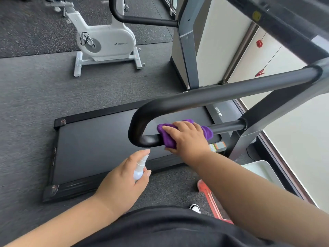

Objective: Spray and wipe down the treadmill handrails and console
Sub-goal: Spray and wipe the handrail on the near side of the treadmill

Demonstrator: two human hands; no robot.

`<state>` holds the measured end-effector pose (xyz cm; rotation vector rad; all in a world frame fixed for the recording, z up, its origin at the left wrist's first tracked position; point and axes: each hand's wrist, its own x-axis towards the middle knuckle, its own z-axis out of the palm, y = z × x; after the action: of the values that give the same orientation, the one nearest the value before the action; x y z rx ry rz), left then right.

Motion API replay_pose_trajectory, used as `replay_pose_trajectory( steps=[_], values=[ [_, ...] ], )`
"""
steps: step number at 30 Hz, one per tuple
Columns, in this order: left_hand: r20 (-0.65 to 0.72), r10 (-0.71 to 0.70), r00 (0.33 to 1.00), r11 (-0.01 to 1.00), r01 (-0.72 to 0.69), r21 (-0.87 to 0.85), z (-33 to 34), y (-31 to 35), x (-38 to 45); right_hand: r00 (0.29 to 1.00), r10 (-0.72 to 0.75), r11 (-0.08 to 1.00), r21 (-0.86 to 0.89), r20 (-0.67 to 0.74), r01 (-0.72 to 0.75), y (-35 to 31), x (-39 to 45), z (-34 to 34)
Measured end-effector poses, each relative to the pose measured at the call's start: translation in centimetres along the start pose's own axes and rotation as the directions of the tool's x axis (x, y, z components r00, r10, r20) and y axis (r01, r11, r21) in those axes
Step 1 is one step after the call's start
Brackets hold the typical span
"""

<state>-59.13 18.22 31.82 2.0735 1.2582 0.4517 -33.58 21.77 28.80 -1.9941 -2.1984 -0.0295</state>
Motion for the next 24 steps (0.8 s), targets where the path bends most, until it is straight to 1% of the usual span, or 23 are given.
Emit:
replay_pose_trajectory(
  steps=[4,6,9,11,12,15,16,18,20,24],
  values=[
    [0.008,-0.022,1.0,1.0,0.022,-0.015,0.8,0.3,0.1,0.99,0.136,0.991,-0.004,0.042,-0.136,5.4,-1.6,-0.2],
    [0.006,-0.026,1.0,1.0,0.026,-0.016,1.2,0.5,0.0,0.985,0.15,0.988,0.025,0.079,-0.153,6.6,-1.9,-0.4],
    [-0.005,-0.038,0.999,0.999,0.037,-0.014,1.7,0.8,0.0,0.989,0.136,0.987,0.075,0.066,-0.141,5.9,-1.3,-0.9],
    [-0.016,-0.048,0.999,0.999,0.048,-0.012,2.1,1.3,0.0,0.992,0.118,0.987,0.105,0.052,-0.123,3.9,-0.8,-1.2],
    [-0.02,-0.053,0.998,0.999,0.052,-0.01,2.4,1.6,0.1,0.996,0.081,0.989,0.119,0.048,-0.087,2.4,-0.6,-1.2],
    [-0.017,-0.039,0.999,0.999,0.039,-0.006,3.4,2.6,0.9,0.994,-0.091,0.988,0.133,0.055,0.083,-2.3,-0.3,-0.4],
    [-0.012,-0.025,1.0,1.0,0.025,-0.004,3.8,3.0,1.1,0.99,-0.119,0.985,0.135,0.071,0.109,-3.0,-0.2,-0.2],
    [0.002,0.001,1.0,1.0,-0.001,-0.006,4.5,3.7,1.8,0.985,-0.14,0.982,0.14,0.097,0.125,-2.0,0.1,-0.2],
    [0.007,-0.005,1.0,1.0,0.005,-0.003,5.1,4.6,2.5,0.984,-0.157,0.981,0.126,0.089,0.145,0.6,0.0,-0.4],
    [0.004,-0.002,1.0,1.0,0.002,0.001,6.9,6.4,3.8,0.993,-0.089,0.991,0.108,0.074,0.081,5.9,-1.1,-0.4]
  ],
)
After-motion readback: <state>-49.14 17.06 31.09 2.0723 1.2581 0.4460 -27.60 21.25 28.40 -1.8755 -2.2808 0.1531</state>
